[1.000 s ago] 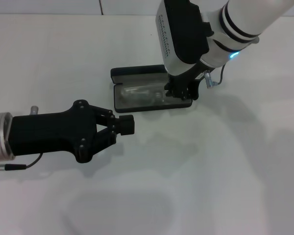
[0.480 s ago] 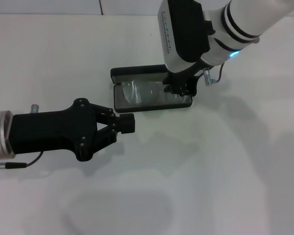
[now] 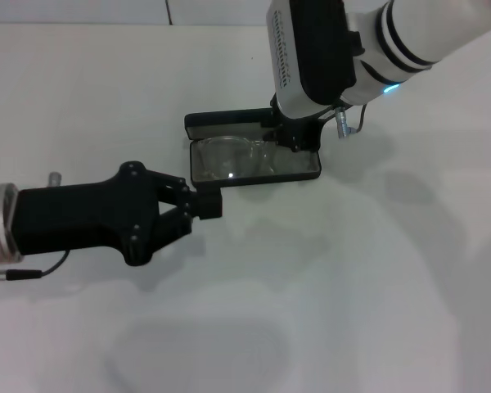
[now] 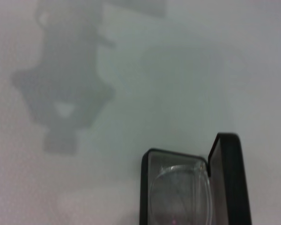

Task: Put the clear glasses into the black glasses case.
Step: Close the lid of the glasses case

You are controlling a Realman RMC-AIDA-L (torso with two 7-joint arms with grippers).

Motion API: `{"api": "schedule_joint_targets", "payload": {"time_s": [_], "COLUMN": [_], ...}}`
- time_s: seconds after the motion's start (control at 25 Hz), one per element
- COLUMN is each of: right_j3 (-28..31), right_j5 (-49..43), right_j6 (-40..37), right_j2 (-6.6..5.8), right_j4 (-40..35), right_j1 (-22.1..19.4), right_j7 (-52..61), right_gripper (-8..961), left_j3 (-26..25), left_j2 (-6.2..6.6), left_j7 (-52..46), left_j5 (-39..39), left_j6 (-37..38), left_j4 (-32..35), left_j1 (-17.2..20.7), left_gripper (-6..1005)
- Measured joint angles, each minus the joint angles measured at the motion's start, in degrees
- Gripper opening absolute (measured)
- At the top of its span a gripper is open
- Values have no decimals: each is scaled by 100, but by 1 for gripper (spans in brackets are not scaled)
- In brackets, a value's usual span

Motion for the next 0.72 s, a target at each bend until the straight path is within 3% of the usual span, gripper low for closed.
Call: {"api": "schedule_joint_targets", "payload": {"time_s": [0.16, 0.36, 0.56, 0.72], "right_j3": [156, 647, 1601, 2444], "right_j5": [45, 507, 1829, 3084], "right_j6": [-52, -124, -575, -1181], "right_j2": [-1, -27, -36, -49], "right_j4": [-439, -1120, -1384, -1104], "right_j1": [-382, -1206, -2022, -2564], "right_j7": [14, -74, -641, -1229], "right_gripper": [119, 119, 119, 119], "left_j3": [-282, -650, -984, -989], "left_j2": [0, -4, -5, -4], "left_j7": [5, 7, -9, -64], "left_j5": [-6, -117, -364, -481], "left_j6": [0, -1, -160, -615], "left_j4": [1, -1, -122, -258], "left_j1": [8, -9, -149, -411], "left_gripper": [89, 92, 94, 97]}}
